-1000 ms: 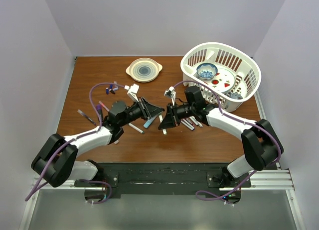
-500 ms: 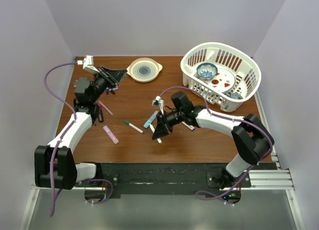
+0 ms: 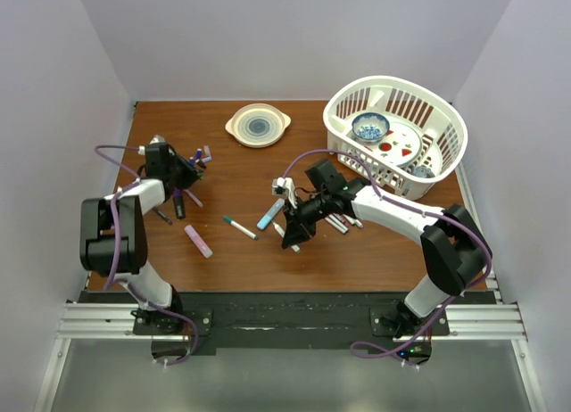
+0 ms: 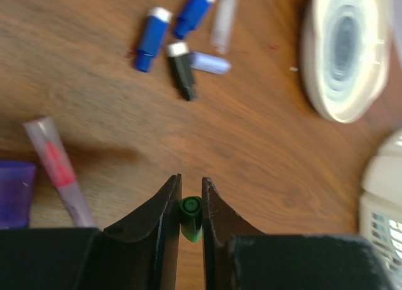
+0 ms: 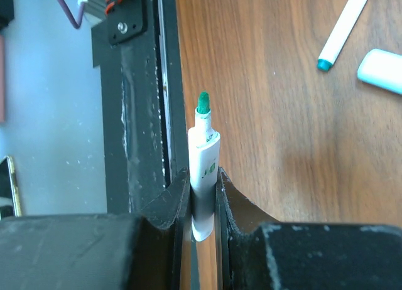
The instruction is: Open the pen caps
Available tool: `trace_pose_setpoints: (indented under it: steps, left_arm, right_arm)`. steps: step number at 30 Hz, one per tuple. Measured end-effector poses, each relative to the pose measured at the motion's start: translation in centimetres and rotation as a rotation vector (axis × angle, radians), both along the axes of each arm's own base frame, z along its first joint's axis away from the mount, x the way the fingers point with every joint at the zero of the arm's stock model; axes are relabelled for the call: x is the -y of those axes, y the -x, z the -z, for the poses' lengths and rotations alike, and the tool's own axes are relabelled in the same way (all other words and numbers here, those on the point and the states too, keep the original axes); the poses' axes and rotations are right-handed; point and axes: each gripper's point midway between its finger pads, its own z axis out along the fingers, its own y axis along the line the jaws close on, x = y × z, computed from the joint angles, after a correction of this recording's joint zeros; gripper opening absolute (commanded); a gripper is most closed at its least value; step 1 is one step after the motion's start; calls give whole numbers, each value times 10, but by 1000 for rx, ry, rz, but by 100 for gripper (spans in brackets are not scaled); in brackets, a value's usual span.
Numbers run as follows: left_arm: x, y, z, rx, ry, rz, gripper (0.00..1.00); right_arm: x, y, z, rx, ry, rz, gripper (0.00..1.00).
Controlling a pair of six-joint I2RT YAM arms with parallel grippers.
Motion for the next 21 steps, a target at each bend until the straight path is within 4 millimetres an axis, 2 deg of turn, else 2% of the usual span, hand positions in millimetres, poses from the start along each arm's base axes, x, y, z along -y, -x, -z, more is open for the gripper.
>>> trace_pose_setpoints:
  steps: [4,10,14,17,18,20,21]
  left_arm:
    - [-10,-8,25,-78,-28,-43,26]
    - [-26,-30,41,-119,-57,-90,43]
    - [-32,-46,33,-103,-58,-103,46]
    - [-38,-50,27,-99,-61,-111,51]
    - [-40,-50,26,-95,-64,-111,56]
    - [-44,-48,20,-87,-76,-107,61]
    - [-45,-45,13,-73,-85,-100,69]
  right_arm:
    - [4,0,3,5,15,-5,0]
    - [9,-4,5,2,25,9,0]
    - [12,-8,6,8,29,19,0]
    - [15,-12,8,27,44,30,0]
    - [16,-15,9,41,55,36,0]
    - [20,-20,14,74,85,47,0]
    - [23,-24,19,95,112,57,0]
